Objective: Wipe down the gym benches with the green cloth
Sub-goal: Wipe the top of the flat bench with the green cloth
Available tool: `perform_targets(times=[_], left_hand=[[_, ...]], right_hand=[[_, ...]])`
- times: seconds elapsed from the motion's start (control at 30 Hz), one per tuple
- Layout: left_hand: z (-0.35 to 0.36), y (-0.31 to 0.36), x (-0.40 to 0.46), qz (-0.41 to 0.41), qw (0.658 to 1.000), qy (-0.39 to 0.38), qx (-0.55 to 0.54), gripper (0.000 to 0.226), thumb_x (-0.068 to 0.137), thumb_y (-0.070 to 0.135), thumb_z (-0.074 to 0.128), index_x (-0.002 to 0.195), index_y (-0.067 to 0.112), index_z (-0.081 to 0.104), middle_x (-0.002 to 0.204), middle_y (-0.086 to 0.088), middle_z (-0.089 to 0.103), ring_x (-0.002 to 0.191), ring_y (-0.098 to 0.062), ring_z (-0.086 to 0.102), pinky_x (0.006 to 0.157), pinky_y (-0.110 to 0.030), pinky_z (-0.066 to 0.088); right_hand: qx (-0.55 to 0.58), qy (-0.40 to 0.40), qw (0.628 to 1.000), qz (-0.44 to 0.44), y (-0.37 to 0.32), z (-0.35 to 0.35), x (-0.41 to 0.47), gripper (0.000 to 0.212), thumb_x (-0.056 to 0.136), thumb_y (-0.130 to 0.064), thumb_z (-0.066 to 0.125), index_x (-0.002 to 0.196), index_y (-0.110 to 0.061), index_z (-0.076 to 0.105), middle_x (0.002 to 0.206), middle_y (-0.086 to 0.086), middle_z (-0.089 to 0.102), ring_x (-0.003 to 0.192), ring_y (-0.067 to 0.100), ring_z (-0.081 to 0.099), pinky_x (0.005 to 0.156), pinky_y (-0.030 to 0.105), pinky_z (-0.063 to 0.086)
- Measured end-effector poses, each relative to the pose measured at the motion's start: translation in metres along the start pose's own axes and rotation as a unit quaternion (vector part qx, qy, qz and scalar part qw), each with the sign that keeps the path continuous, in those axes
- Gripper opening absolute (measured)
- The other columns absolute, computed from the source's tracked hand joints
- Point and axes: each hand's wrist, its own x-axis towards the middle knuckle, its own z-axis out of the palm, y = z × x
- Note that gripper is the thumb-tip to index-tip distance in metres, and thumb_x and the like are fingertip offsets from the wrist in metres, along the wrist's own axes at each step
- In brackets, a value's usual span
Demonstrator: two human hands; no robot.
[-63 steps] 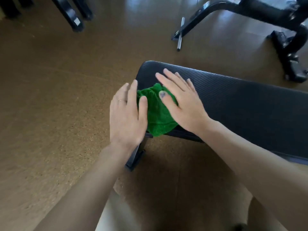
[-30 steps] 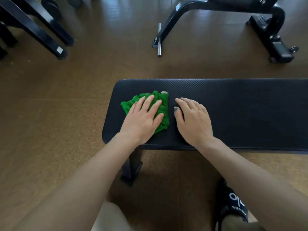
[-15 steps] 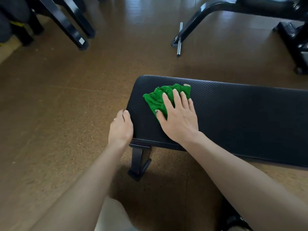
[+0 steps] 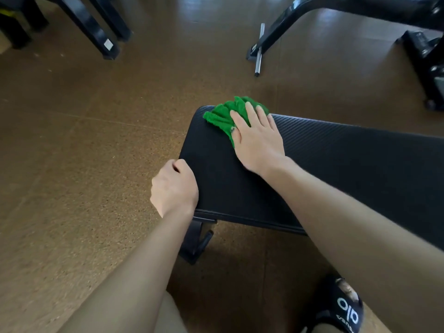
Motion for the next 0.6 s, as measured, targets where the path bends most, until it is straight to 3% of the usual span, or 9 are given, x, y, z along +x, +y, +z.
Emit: perform_targets(times=[0.1, 0.2, 0.3, 0.47, 0.6], left_hand=[[0.001, 0.0, 0.0, -0.005, 1.0, 0.012, 0.001, 0.038, 0.099, 0.032, 0.031, 0.087, 0.019, 0.065, 0.087, -0.005, 0.061, 0.084, -0.034, 0.056, 0.083, -0.043, 0.048], [0.002, 0.002, -0.001, -0.015, 1.0, 0.016, 0.001, 0.039, 0.098, 0.033, 0.032, 0.082, 0.017, 0.064, 0.078, -0.003, 0.059, 0.081, -0.034, 0.058, 0.082, -0.044, 0.05], [0.002, 0.001, -0.003, -0.013, 1.0, 0.017, -0.001, 0.038, 0.096, 0.034, 0.032, 0.079, 0.017, 0.062, 0.077, -0.002, 0.059, 0.08, -0.035, 0.059, 0.081, -0.044, 0.051], [0.003, 0.003, 0.0, -0.016, 1.0, 0.022, 0.012, 0.037, 0.097, 0.034, 0.034, 0.082, 0.017, 0.063, 0.073, 0.0, 0.052, 0.08, -0.036, 0.056, 0.076, -0.04, 0.043], [0.004, 0.003, -0.001, -0.016, 0.999, 0.031, 0.009, 0.039, 0.095, 0.036, 0.033, 0.075, 0.017, 0.061, 0.074, -0.003, 0.057, 0.077, -0.034, 0.058, 0.077, -0.044, 0.051]], right_hand=[[0.0, 0.037, 0.999, -0.011, 0.001, 0.002, -0.082, 0.055, 0.108, -0.04, 0.027, 0.16, -0.027, 0.037, 0.17, 0.011, 0.024, 0.157, 0.034, 0.021, 0.128, 0.051, 0.017], [-0.034, 0.001, 0.999, -0.036, 0.004, 0.0, -0.137, 0.057, 0.106, -0.045, 0.028, 0.159, -0.029, 0.039, 0.169, 0.013, 0.027, 0.156, 0.035, 0.024, 0.127, 0.052, 0.021], [-0.045, 0.006, 0.997, -0.06, 0.001, -0.004, -0.115, 0.057, 0.104, -0.048, 0.031, 0.156, -0.028, 0.044, 0.166, 0.018, 0.033, 0.153, 0.04, 0.031, 0.127, 0.053, 0.021], [-0.035, 0.015, 0.993, -0.11, -0.007, 0.009, -0.059, 0.055, 0.106, -0.048, 0.029, 0.157, -0.032, 0.042, 0.169, 0.011, 0.028, 0.156, 0.037, 0.024, 0.128, 0.05, 0.017], [-0.021, 0.01, 0.995, -0.092, 0.012, 0.001, -0.02, 0.052, 0.109, -0.044, 0.029, 0.159, -0.035, 0.037, 0.171, 0.007, 0.022, 0.157, 0.033, 0.021, 0.129, 0.046, 0.014]])
